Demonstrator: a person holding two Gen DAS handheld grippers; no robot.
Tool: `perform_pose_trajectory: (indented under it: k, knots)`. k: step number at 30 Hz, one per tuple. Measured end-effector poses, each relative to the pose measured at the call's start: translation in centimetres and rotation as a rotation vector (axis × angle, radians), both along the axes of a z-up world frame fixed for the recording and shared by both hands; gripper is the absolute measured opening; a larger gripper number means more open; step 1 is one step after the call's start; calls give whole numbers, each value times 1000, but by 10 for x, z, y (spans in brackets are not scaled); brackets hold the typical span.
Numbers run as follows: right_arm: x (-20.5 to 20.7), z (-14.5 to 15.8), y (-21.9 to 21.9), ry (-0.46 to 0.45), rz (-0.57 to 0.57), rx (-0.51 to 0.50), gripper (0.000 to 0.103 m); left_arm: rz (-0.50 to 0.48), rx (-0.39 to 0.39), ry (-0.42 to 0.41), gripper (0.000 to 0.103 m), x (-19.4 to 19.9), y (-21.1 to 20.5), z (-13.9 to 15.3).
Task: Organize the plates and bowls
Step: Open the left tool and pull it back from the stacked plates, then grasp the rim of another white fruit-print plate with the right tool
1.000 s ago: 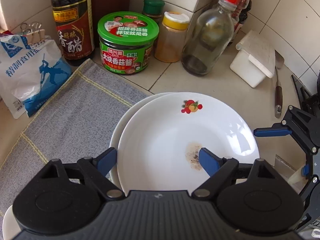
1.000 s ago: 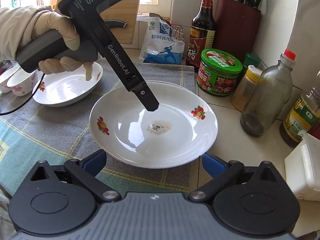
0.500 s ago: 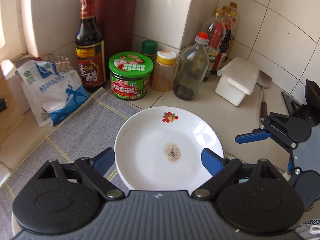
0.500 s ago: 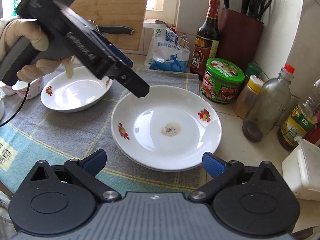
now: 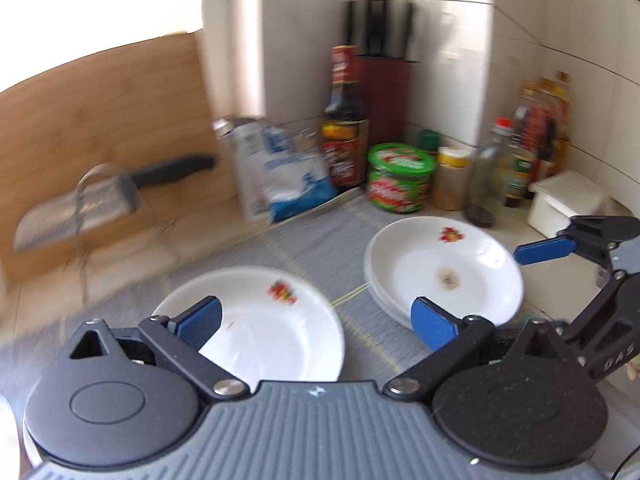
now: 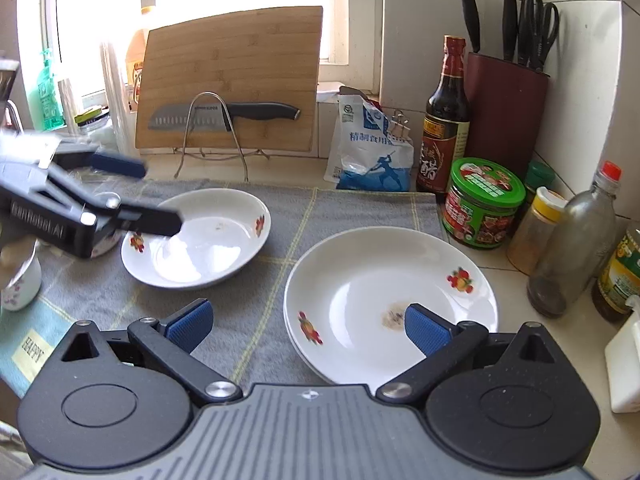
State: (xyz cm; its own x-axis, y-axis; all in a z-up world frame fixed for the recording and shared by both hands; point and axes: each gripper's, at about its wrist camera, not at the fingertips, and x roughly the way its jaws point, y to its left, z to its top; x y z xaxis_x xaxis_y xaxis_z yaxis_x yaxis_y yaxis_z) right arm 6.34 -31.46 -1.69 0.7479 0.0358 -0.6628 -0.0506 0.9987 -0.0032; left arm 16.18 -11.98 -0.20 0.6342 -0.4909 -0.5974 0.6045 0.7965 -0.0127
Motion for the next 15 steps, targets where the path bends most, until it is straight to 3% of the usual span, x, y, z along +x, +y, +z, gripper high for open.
perform_pose_trajectory:
  k: [6,10,15]
  knots:
    - [26,0,8,14,88,-19,103,197,15,105,100,-10,26,-41]
    - [44,-4,14,47,153,-9,103,267,54,149,100,-11,31,-70]
    - [65,-13,28,101,257,-12,103,300,47,180,100,-6,31,-92]
